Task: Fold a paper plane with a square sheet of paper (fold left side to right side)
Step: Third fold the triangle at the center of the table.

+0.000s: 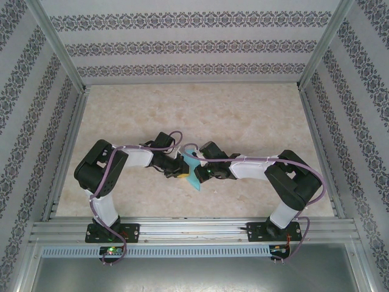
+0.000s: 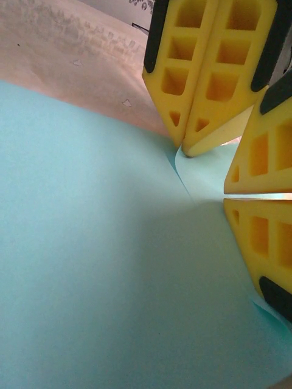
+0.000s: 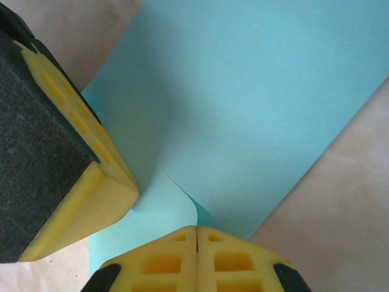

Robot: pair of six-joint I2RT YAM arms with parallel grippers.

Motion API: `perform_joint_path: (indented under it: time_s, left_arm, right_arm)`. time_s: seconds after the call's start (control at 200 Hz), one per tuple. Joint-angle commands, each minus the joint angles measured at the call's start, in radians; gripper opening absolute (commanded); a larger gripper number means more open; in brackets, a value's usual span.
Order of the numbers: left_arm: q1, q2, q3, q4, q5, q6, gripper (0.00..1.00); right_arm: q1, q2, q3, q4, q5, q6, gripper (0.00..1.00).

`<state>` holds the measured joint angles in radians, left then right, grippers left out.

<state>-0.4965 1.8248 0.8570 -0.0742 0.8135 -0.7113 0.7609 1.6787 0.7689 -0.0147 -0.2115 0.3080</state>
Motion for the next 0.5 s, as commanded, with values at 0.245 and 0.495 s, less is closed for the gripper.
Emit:
perform_joint_path:
  time_s: [0.245, 0.495]
  left_arm:
    - [-0.012, 0.056, -0.034, -0.074, -0.095, 0.031, 0.07]
    - [-0.011, 0.089, -0.038, -0.078, -0.111, 0.021, 0.07]
  right_arm:
    - [-0.024, -0.014, 0.007, -0.086, -0.013, 0.019, 0.06]
    - [-0.068, -0.113, 0.049, -0.108, -0.035, 0.051, 0.26]
